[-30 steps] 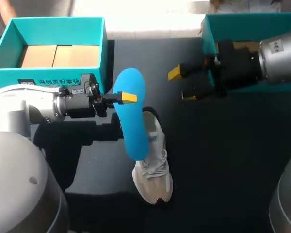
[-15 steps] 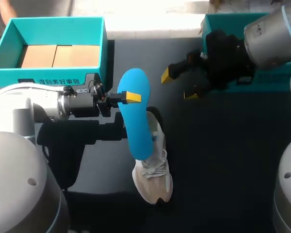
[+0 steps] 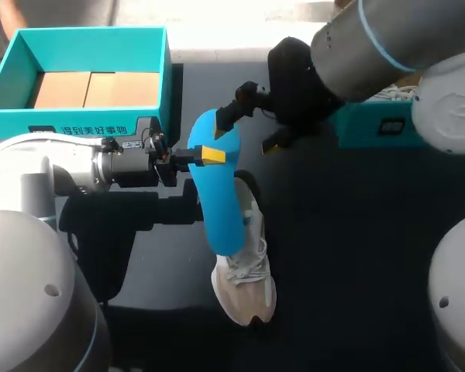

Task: Take the shoe out of the shoebox, open the shoe tongue, remove and reinsert the insole, then place the shoe into the shoebox

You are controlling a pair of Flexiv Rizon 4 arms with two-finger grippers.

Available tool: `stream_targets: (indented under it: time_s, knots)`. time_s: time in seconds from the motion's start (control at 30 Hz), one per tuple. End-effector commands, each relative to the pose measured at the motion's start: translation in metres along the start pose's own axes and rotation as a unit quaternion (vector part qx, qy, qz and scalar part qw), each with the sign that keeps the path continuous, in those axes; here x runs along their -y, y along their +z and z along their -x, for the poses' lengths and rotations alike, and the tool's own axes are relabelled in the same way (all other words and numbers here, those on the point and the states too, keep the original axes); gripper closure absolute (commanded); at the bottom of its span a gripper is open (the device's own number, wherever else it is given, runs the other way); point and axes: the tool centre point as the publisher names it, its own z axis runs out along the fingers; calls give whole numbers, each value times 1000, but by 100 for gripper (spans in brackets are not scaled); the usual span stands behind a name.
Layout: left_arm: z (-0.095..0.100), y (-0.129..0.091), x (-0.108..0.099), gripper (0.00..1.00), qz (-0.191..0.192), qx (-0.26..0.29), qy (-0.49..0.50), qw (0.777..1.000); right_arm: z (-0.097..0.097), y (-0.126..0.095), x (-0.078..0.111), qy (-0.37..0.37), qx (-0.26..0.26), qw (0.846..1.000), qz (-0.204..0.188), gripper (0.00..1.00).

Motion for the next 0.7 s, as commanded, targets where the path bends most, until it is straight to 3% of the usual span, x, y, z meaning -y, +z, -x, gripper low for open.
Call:
stream_targets:
  time_s: [0.03,0.27,0.7]
  knots:
    - [0,-1,-1,100,-1,0,0,1000,-20,22,-8,-29,284,958,-15,0]
    - [0,-1,-1,100,-1,0,0,1000,-23,22,-3,-21,319,947,-19,0]
    - [0,-1,-1,100,-1,0,0,1000,-16,6,-7,-4,325,946,-6,0]
